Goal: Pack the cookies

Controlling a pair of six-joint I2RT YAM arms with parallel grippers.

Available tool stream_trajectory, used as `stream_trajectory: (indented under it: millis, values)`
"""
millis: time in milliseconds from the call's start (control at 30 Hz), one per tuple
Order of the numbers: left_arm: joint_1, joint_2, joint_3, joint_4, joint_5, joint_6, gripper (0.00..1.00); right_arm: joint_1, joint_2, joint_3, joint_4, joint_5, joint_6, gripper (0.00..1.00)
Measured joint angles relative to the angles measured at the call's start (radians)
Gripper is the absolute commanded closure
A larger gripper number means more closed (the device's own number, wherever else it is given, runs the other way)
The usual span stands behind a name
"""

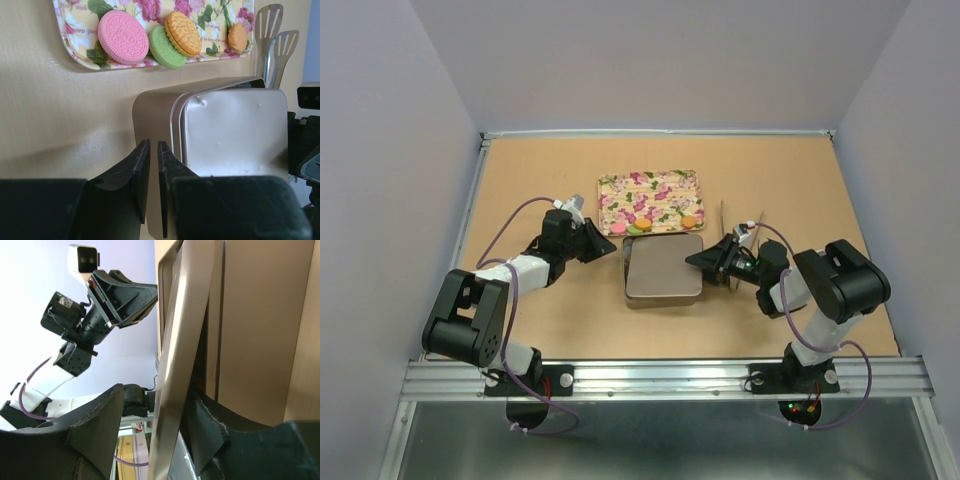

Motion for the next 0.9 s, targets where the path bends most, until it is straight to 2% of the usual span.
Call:
stream_trajectory:
  millis: [167, 233, 367, 467, 667, 900]
  values:
    - [0.000, 0.000, -0.002, -0.001, -0.005, 0.000, 0.77, -0.002, -0.071, -0.015, -0.068, -0.002, -0.052, 0.41]
    - [0.000, 0.000, -0.002, 0.000, -0.007, 0.000, 0.77, -0.003, -0.140, -0.005, -0.187, 0.007, -0.113, 0.38]
    - [-0.001, 0.000, -0.002, 0.000, -0.011, 0.000, 0.77, -0.003, -0.301, 0.087, -0.544, 0.068, -0.299, 0.36]
    - [-0.001, 0.000, -0.002, 0.000, -0.010, 0.000, 0.78, -0.003, -0.348, 0.182, -0.755, 0.114, -0.423, 0.36]
    - [-0.001, 0.002, -0.002, 0.000, -0.011, 0.000, 0.77, -0.003, -0.339, 0.223, -0.953, 0.166, -0.533, 0.37]
    - [-0.001, 0.002, -0.002, -0.002, -0.012, 0.001, 0.78, -0.003, -0.329, 0.223, -1.089, 0.191, -0.602, 0.37]
